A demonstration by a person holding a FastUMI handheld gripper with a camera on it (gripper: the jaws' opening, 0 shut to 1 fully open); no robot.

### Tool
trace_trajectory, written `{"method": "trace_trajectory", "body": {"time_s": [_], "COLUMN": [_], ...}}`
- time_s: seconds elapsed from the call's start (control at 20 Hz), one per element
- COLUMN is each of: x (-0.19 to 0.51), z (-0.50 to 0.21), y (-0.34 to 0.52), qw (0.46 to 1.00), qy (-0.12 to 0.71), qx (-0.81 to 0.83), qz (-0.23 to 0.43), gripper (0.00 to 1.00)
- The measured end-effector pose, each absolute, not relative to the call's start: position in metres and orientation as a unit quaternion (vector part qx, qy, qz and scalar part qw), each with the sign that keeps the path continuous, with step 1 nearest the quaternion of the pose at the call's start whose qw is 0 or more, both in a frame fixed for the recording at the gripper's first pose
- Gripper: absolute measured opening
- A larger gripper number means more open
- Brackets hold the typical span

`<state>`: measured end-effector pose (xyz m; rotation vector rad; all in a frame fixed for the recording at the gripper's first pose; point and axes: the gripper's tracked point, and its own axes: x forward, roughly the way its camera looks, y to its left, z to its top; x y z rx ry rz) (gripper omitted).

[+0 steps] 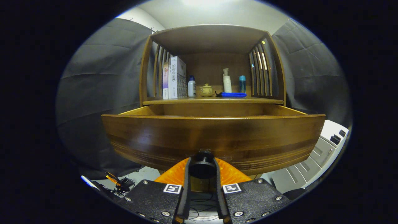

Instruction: Pull open the drawer, take out the items inside it, and place them on the countertop above the cabinet.

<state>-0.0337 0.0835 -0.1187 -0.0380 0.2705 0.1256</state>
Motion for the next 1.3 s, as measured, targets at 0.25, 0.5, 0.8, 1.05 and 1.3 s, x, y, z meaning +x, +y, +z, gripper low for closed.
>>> {"method": "trace_trajectory", "body": {"time_s": [0.25, 0.5, 0.8, 1.05, 1.3], "x": [-0.034, -0.031, -0.026, -0.006, 0.025], "z": [-0.116, -0.067, -0.022, -0.005, -0.018], "y": [0.085, 0.089, 0.086, 0.080, 0.070], "qw": [0.989, 0.995, 0.995, 0.995, 0.992], "qy": [0.123, 0.048, 0.012, 0.017, 0.095], "qx": [-0.033, -0.032, -0.031, -0.054, -0.041], "qz": [0.069, 0.086, 0.093, 0.085, 0.072], "gripper": [0.41, 0.86, 0.93, 0.93, 0.93]}}
